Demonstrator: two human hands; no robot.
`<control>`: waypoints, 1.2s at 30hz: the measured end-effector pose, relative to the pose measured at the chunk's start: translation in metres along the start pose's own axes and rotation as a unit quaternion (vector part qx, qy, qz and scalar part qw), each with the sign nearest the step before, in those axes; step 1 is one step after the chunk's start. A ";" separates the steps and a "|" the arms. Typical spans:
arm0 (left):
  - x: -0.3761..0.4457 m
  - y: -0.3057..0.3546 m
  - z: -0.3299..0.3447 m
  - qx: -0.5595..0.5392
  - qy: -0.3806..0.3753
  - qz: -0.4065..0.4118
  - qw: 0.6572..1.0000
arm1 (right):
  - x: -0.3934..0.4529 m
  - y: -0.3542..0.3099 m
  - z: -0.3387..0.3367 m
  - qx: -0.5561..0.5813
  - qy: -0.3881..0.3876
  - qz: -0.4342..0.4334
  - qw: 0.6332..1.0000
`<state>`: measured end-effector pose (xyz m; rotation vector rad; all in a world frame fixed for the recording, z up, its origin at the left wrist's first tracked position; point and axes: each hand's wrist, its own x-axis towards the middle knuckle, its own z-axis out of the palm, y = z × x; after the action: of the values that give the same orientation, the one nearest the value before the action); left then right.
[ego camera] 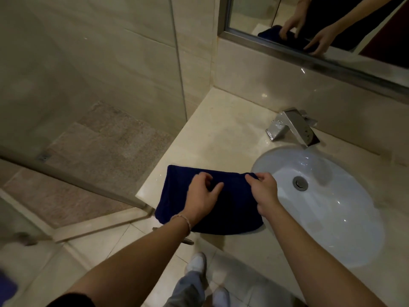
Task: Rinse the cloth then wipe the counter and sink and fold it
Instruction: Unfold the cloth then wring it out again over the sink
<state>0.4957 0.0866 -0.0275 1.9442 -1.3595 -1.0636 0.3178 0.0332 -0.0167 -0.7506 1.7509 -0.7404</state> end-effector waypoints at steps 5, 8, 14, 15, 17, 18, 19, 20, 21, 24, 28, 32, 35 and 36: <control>-0.050 0.023 0.044 -0.106 0.006 -0.042 0.993 | -0.017 -0.010 0.011 0.000 -0.029 -0.022 0.999; -0.068 0.036 0.069 -0.163 -0.003 -0.066 0.984 | -0.019 -0.005 -0.005 0.010 -0.018 -0.001 1.000; -0.077 0.037 0.095 -0.129 0.046 -0.064 0.988 | -0.024 -0.007 -0.032 0.038 -0.091 0.041 0.994; -0.077 0.034 0.093 -0.128 0.047 -0.054 0.989 | -0.026 -0.009 -0.033 0.028 -0.097 0.032 0.994; -0.077 0.029 0.088 -0.125 0.056 -0.030 0.990 | -0.027 -0.011 -0.034 -0.004 -0.093 0.005 0.996; -0.077 0.027 0.085 -0.129 0.064 -0.023 0.989 | -0.027 -0.011 -0.034 -0.023 -0.086 -0.010 0.996; -0.078 0.025 0.081 -0.137 0.073 -0.019 0.988 | -0.027 -0.011 -0.034 -0.040 -0.079 -0.024 0.996; -0.078 0.024 0.078 -0.147 0.079 -0.019 0.986 | -0.028 -0.012 -0.034 -0.052 -0.073 -0.036 0.995; -0.078 0.022 0.074 -0.160 0.079 -0.021 0.984 | -0.028 -0.011 -0.035 -0.056 -0.073 -0.047 0.995; -0.078 0.016 0.060 -0.205 0.051 -0.025 0.977 | -0.033 -0.011 -0.035 -0.067 -0.118 -0.083 0.987; -0.082 0.008 0.037 -0.267 0.038 -0.054 0.961 | -0.040 -0.006 -0.029 -0.114 -0.155 -0.109 0.975; -0.081 0.002 0.019 -0.268 0.065 -0.082 0.958 | -0.045 -0.012 -0.014 -0.105 -0.155 -0.109 0.976; -0.074 -0.002 0.002 -0.267 0.117 -0.104 0.951 | -0.047 -0.025 0.015 -0.113 -0.168 -0.141 0.969; -0.071 -0.005 -0.005 -0.268 0.132 -0.114 0.948 | -0.046 -0.030 0.028 -0.122 -0.172 -0.151 0.966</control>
<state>0.4894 0.1550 -0.0081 1.7676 -0.6243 -1.0875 0.3610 0.0474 0.0256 -1.2562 1.4394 -0.5546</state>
